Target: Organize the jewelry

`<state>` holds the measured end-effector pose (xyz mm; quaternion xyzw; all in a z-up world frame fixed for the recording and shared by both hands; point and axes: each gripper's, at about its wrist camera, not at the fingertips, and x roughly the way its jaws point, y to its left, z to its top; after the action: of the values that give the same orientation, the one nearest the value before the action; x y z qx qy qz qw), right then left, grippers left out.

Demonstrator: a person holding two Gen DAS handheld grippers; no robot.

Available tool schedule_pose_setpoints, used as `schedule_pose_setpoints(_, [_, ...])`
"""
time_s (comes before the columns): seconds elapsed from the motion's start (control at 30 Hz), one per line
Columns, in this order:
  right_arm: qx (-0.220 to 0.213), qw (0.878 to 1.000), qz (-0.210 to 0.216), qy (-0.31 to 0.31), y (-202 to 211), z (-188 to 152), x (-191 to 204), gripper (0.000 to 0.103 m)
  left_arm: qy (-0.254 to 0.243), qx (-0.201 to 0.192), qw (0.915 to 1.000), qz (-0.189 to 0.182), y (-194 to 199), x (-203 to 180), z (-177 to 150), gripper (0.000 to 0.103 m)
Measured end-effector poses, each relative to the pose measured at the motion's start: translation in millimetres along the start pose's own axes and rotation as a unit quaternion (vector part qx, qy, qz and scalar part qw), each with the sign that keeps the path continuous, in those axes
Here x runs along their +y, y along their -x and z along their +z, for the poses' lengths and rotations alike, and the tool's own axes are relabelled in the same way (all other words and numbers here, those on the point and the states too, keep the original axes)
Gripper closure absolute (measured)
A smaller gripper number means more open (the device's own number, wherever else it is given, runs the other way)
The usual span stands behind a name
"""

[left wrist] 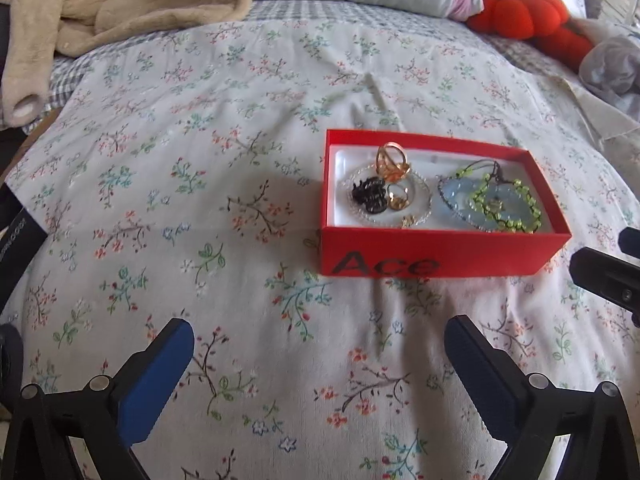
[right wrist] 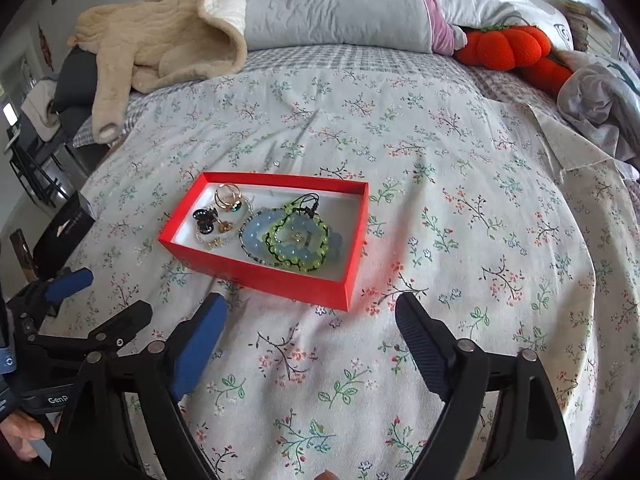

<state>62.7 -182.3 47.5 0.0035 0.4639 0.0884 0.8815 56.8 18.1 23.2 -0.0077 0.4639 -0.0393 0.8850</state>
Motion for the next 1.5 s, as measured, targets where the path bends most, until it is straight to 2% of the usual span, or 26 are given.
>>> schedule_pose_setpoints(0.13, [0.013, 0.999, -0.032, -0.011, -4.9, -9.8, -5.0, 0.005, 0.000, 0.004, 0.9999, 0.016, 0.9, -2.2, -3.3, 0.000])
schedule_pose_setpoints(0.3, [0.047, 0.997, -0.053, -0.032, -14.5, -14.0, -13.6, 0.004, -0.003, 0.011, 0.9997, 0.021, -2.3, -6.0, -5.1, 0.000])
schedule_pose_setpoints(0.47, [0.045, 0.997, -0.056, -0.028, -11.1, -12.6, -12.6, 0.004, -0.003, 0.020, 0.9995, 0.023, -6.6, -7.7, -6.6, 0.000])
schedule_pose_setpoints(1.5, [0.049, 0.997, -0.058, -0.029, -7.8, -9.0, -4.9, 0.004, -0.009, 0.017, 0.9996, 0.022, -1.5, -16.1, -4.1, 0.000])
